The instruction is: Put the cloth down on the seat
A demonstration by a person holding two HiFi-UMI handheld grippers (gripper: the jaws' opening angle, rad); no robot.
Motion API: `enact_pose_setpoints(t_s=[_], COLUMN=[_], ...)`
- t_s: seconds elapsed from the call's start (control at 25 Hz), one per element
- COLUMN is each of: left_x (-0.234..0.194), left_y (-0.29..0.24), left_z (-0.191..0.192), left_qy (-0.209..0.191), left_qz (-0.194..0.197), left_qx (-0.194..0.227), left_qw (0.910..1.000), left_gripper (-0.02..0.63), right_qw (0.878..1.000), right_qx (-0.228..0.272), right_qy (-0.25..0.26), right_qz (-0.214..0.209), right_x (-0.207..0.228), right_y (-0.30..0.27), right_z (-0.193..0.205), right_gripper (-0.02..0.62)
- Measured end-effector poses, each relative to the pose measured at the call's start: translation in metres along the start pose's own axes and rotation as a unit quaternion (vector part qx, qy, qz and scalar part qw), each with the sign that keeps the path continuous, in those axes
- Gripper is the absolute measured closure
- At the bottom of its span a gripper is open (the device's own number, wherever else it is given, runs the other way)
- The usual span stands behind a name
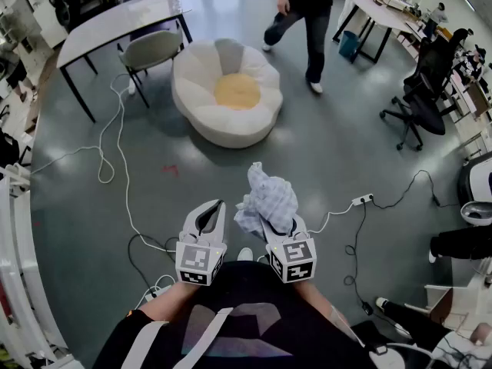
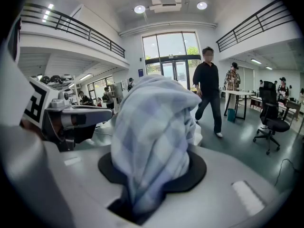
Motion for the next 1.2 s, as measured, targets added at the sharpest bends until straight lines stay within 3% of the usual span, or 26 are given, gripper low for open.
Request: enact_pose_setpoints(t_s=[0.68,1.2], left_x=[-0.019,-0.137], left_y=[-0.004,-0.004], left_z=[0.002,-0.03], left_qy=[0.001,-0.008], left_qz=[0.015,0.049], left_qx=[0.005,0.005], left_qw=[0.9999,0.9987], left_gripper=[0.607,0.607], right_qw=[1.0,0.996], right_qx=[0.004,0.013], right_qy=[-0.011,-0.064], right_qz=[0.017,0.068], right_x=[-0.007,-0.059], right_y=[-0.013,-0.085], right_z=[-0.004,-0.062], right_gripper=[0.439,0.425])
Point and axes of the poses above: the fingertips, and each gripper's own axes: y backward along the fingers, x to its right, z out of its underside, the point moved 3 cm from there along y, backward along the fingers, and after that the axes turned 9 degrees about z, right-handed, at the moved point
